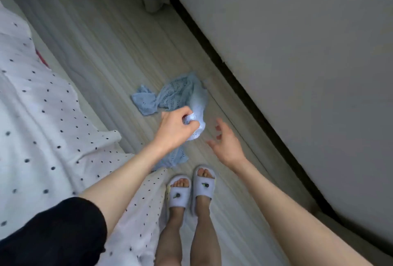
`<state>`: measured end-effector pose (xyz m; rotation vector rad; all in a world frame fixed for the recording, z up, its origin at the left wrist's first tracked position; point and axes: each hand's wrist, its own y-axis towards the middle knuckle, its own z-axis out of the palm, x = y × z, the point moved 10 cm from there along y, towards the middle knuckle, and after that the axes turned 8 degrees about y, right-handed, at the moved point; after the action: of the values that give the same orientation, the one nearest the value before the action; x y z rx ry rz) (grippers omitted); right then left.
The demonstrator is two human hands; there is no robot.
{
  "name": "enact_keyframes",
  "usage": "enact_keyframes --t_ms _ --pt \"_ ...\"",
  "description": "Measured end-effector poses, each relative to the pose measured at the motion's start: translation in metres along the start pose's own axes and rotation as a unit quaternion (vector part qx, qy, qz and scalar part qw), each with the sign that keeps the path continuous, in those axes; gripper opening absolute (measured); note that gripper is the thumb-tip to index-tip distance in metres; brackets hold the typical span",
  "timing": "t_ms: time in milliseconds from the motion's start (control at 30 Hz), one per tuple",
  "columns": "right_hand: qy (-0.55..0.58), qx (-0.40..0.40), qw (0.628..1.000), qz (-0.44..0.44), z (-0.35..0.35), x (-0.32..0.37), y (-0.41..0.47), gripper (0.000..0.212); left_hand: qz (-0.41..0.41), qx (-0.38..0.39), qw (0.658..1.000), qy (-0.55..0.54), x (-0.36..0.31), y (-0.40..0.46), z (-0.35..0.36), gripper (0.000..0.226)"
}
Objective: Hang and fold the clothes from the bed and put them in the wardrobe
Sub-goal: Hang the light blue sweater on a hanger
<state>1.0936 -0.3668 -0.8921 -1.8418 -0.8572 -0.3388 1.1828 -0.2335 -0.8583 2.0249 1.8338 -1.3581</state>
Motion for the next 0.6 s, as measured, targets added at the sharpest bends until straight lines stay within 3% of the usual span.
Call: enact_keyframes --t_ms 133,267,433,600 --pt "0.075 -0.048 0.995 -0.034 -0.072 0.067 -0.084 0.082 0.112 -0.003 0.992 -0.051 -0.135 -0.054 -0.087 0.021" --pt "0.102 -0.087 0.986 -0.096 -0.130 0.129 -0.165 0.057 0.204 0.029 0.976 -0.073 -0.249 -0.118 -0.151 0.007" --pt "0.172 -0.148 0.965 -0.132 -0.181 0.159 -0.268 0.012 0.302 0.051 0.951 -0.041 -0.355 -0.212 -0.190 0.008" --pt "0.263 -0.242 0.923 -0.142 -0.219 0.148 -0.357 0.012 0.363 0.062 0.929 -0.035 -0.403 -0.300 -0.199 0.016"
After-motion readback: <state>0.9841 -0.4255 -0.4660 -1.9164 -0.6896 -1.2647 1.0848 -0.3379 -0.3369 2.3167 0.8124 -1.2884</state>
